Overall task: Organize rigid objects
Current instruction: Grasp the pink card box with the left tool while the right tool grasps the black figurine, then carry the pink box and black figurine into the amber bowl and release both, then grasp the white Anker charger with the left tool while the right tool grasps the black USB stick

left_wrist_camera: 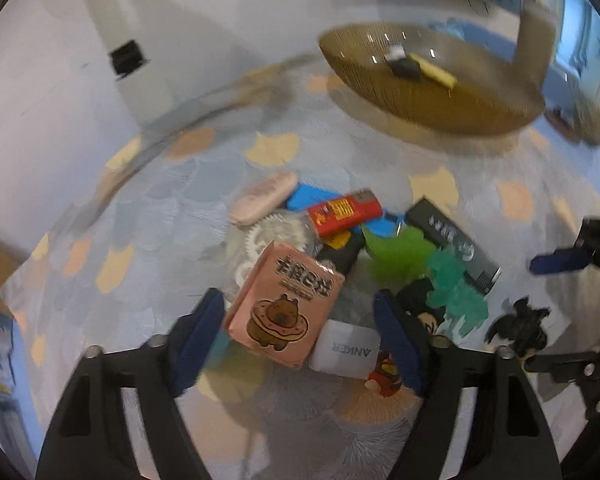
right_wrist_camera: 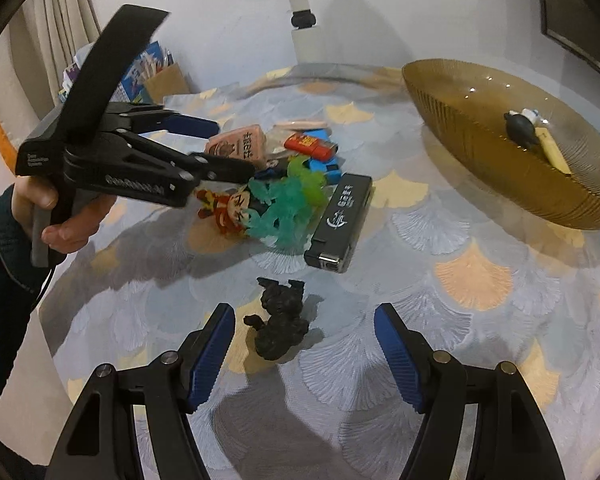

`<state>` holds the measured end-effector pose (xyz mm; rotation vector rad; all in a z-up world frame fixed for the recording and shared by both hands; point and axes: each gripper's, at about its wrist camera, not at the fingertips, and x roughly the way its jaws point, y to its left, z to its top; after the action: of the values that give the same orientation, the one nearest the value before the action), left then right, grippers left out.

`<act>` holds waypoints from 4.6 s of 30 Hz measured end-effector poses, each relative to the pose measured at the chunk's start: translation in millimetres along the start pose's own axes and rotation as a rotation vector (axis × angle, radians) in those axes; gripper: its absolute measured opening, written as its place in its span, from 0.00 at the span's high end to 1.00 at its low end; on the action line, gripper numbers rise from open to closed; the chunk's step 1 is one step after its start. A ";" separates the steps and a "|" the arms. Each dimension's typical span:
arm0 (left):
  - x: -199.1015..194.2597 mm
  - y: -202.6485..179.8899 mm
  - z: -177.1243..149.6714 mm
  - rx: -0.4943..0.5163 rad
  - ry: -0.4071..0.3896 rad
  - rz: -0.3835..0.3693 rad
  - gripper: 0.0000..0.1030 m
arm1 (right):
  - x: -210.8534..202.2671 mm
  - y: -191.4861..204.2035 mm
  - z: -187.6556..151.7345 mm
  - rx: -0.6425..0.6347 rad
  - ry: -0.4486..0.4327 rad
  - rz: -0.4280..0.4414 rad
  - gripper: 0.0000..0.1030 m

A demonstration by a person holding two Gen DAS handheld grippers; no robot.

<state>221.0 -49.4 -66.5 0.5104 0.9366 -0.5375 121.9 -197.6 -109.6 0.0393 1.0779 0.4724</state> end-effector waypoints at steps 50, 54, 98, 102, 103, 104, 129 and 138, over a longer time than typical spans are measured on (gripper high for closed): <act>-44.7 6.7 -111.6 -0.485 -0.072 0.027 0.63 | -17.1 12.2 -23.2 0.064 0.039 -0.102 0.45; -52.6 6.3 -109.7 -0.473 -0.094 0.018 0.64 | -13.1 12.4 -19.6 0.080 0.015 -0.162 0.61; -81.8 -51.1 78.3 -0.297 -0.390 -0.155 0.24 | -122.9 -155.2 55.4 0.453 -0.247 -0.296 0.52; -109.7 -12.6 29.2 -0.394 -0.410 -0.090 0.24 | -144.0 -148.4 41.5 0.465 -0.304 -0.255 0.42; -113.6 -4.4 16.9 -0.426 -0.408 -0.077 0.24 | -146.2 -142.4 39.2 0.456 -0.308 -0.240 0.42; -117.1 3.9 2.9 -0.462 -0.407 -0.069 0.24 | -145.9 -136.1 38.0 0.443 -0.307 -0.228 0.42; -46.2 25.4 -120.6 -0.625 -0.133 0.023 0.24 | -13.3 -54.9 6.4 0.246 -0.078 -0.086 0.42; -35.3 13.6 -83.9 -0.471 -0.087 -0.038 0.24 | -6.5 -27.5 21.4 0.197 0.017 -0.088 0.42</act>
<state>161.6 20.2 -75.6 0.0443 0.9534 -0.3524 147.3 -220.7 -100.8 0.1611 1.1351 0.2863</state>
